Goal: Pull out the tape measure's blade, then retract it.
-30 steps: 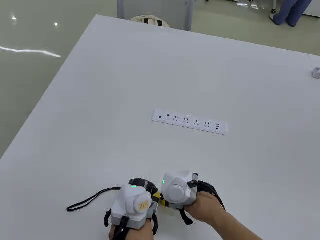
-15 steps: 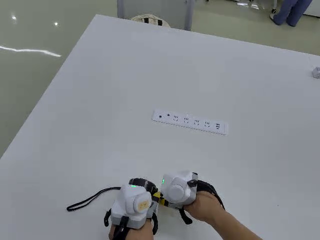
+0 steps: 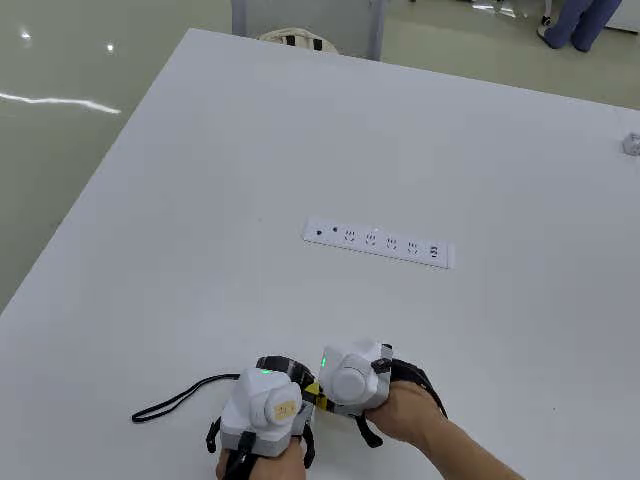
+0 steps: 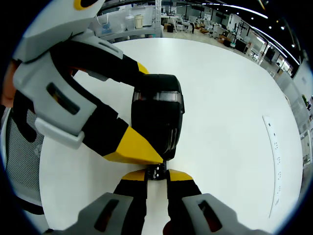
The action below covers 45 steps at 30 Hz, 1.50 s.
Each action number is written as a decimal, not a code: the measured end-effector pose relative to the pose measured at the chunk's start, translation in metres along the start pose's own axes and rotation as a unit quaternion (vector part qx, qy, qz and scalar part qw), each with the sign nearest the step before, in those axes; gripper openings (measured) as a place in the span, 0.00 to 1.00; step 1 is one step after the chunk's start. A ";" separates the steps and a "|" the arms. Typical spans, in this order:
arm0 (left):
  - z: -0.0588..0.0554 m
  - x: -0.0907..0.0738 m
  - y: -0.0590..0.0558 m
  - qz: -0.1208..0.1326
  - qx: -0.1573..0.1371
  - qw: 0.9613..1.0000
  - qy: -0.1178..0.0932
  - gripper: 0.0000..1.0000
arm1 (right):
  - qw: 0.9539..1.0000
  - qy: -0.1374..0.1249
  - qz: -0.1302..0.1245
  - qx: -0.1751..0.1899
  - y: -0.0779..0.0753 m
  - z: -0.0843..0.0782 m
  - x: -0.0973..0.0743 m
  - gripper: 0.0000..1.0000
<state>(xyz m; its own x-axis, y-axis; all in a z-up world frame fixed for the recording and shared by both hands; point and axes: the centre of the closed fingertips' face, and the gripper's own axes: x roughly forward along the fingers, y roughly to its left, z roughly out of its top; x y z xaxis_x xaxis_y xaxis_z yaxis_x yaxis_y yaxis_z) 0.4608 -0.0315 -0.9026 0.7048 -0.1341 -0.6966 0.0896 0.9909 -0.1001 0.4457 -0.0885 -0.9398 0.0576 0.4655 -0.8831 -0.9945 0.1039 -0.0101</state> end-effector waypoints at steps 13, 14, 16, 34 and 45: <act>0.000 0.000 0.000 0.005 0.003 1.000 -0.004 0.57 | 1.000 -0.001 -0.005 -0.008 0.000 0.000 -0.001 0.15; 0.000 0.000 0.000 0.005 0.004 1.000 -0.004 0.58 | 1.000 -0.001 -0.004 -0.008 0.000 0.000 -0.001 0.15; 0.000 0.001 0.000 0.006 0.010 1.000 -0.002 0.58 | 1.000 -0.001 -0.004 -0.009 0.000 -0.001 0.001 0.15; -0.002 -0.002 0.001 -0.006 0.034 0.999 -0.008 0.59 | 1.000 -0.001 -0.011 0.009 -0.001 -0.001 0.000 0.16; -0.005 -0.004 0.001 -0.016 0.036 0.999 -0.004 0.59 | 0.998 -0.010 -0.027 0.051 0.001 -0.002 -0.002 0.24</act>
<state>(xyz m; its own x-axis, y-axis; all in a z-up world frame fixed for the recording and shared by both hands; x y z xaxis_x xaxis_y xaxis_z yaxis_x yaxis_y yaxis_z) 0.4547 -0.0301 -0.9030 0.7057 -0.1658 -0.6889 0.1624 0.9842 -0.0706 0.4441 -0.0915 -0.9389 0.1139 0.4735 -0.8734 -0.9760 0.2174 -0.0094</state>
